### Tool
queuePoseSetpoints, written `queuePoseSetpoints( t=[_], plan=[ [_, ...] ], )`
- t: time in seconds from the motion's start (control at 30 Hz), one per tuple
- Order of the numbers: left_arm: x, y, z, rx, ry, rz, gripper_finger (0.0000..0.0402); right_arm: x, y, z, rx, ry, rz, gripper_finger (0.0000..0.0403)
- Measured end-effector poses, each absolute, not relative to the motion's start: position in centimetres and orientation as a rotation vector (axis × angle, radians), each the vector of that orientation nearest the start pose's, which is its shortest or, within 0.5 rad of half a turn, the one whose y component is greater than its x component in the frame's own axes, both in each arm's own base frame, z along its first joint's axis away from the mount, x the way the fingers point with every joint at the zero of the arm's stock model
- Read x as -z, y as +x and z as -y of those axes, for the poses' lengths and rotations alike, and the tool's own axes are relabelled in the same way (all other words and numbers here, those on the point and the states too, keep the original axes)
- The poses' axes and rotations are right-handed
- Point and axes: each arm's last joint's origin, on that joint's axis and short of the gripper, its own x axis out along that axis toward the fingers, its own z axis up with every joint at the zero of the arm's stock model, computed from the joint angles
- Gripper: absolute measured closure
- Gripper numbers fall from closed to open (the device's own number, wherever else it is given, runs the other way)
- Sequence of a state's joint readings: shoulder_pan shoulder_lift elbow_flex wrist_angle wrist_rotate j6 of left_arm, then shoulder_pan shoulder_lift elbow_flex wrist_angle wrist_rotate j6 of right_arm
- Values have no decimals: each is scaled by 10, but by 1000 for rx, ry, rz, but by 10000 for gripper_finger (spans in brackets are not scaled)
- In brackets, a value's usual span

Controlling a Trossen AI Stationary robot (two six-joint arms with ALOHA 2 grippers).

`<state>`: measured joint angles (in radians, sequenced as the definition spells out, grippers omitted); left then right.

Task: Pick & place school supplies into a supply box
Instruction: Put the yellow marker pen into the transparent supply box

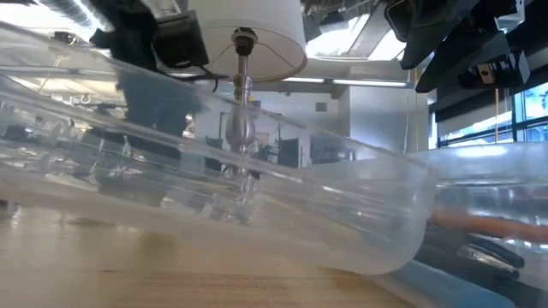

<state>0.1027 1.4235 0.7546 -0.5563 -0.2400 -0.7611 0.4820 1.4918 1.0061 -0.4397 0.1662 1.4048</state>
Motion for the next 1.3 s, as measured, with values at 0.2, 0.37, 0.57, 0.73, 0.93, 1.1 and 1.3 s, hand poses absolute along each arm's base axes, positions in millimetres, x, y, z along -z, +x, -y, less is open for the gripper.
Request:
queuePoseSetpoints(
  t=[0.2, 0.37, 0.57, 0.73, 0.93, 1.1, 1.3],
  plan=[
    [-150, 233, -31, -737, -577, -1018, 230, -228, 270, -136, 359, 1003, -899, 281],
    [-139, 226, -31, -741, -551, -1064, 236, -228, 270, -136, 359, 1001, -899, 281],
    [-123, 224, -31, -749, -540, -1067, 241, -228, 269, -136, 361, 1000, -901, 281],
    [-120, 224, -31, -715, -498, -1105, 264, -228, 269, -136, 360, 1001, -901, 281],
    [-119, 225, -28, -692, -478, -1114, 310, -228, 269, -136, 360, 1001, -900, 281],
    [-119, 225, -23, -674, -459, -1121, 338, -228, 269, -135, 365, 996, -906, 281],
    [-119, 224, -15, -658, -438, -1118, 344, -228, 269, -135, 361, 985, -909, 281]
  ],
)
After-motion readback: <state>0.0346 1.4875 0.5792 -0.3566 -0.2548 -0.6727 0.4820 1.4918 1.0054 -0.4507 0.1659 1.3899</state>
